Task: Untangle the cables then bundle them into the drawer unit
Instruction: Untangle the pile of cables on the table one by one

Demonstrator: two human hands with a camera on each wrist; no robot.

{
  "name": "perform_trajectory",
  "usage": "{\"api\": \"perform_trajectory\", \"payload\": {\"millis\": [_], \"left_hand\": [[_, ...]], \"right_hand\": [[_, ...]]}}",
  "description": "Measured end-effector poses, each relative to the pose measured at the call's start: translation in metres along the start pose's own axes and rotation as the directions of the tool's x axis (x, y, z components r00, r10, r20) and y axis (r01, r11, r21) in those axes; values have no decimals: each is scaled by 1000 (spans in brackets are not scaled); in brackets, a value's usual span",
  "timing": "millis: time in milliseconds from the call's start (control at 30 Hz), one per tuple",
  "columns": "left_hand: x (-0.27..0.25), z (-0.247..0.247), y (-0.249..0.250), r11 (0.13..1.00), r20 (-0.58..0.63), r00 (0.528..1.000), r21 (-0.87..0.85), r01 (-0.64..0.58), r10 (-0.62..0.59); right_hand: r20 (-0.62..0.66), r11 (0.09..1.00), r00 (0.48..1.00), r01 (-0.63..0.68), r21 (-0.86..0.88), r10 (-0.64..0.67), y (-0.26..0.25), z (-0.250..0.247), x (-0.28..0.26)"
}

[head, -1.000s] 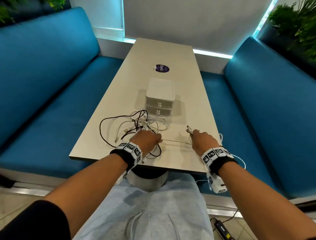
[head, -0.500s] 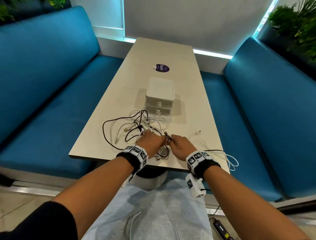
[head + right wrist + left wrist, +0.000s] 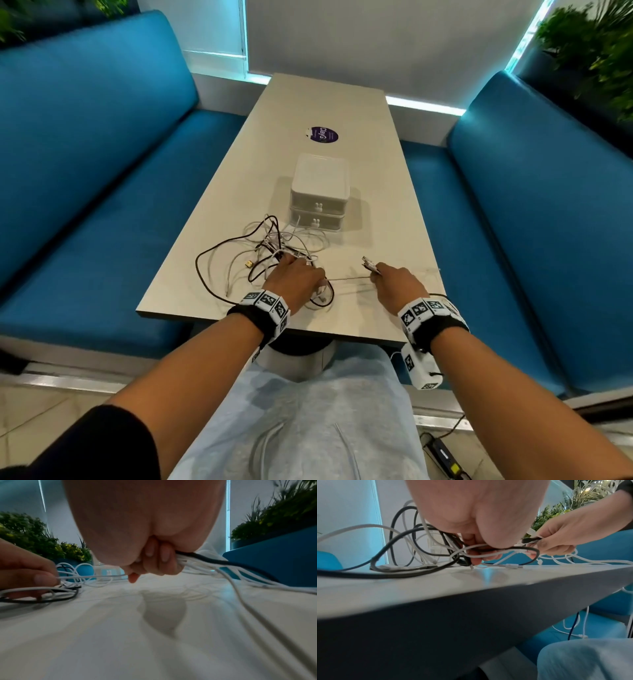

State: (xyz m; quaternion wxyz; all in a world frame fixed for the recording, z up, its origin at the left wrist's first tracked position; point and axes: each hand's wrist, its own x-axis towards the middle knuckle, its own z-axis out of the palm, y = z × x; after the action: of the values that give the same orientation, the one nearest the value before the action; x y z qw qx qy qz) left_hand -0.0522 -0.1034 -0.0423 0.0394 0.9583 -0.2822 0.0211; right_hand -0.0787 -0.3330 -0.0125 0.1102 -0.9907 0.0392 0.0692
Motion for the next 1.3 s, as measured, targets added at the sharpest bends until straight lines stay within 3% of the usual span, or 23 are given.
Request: {"api": "perform_trajectory", "payload": {"millis": [100,167,300,567,733,867,1100,1233,1300], "left_hand": [[4,0,7,1000,19,1000,-8,20,-20],[6,-2,14,1000,12,1000,12,11,-11],[10,-6,29,1000,-39,999,5,-6,6],[7,-1,19,999,4,1000,35,-18,18],[9,-5,5,998,6,999,47,-52,52],[8,-2,-4,997,10,999,53,-51,51],[7,5,4,994,-21,999,108,-34,36],[9,2,11,989,-26,998,143,-46,50],[12,-2,14,986,-34,997,155,-60,66]], "right_hand": [[-94,997,995,-6,81,14,-13,1,-2],[-147,987,987,80,137,-59,-27,2,-4],[-51,954,973,230,192,-224,-49,11,-9],[62,942,975,190,276,-214,-42,14,-3],[60,967,979,180,181,-194,-27,9,4],[70,988,993,90,122,-99,1,-1,9],[-35,991,998,-65,-118,61,27,-6,1],[-106,995,991,-86,-54,80,9,-10,-11],[-126,998,992,-23,63,31,-4,-7,-10]]}}
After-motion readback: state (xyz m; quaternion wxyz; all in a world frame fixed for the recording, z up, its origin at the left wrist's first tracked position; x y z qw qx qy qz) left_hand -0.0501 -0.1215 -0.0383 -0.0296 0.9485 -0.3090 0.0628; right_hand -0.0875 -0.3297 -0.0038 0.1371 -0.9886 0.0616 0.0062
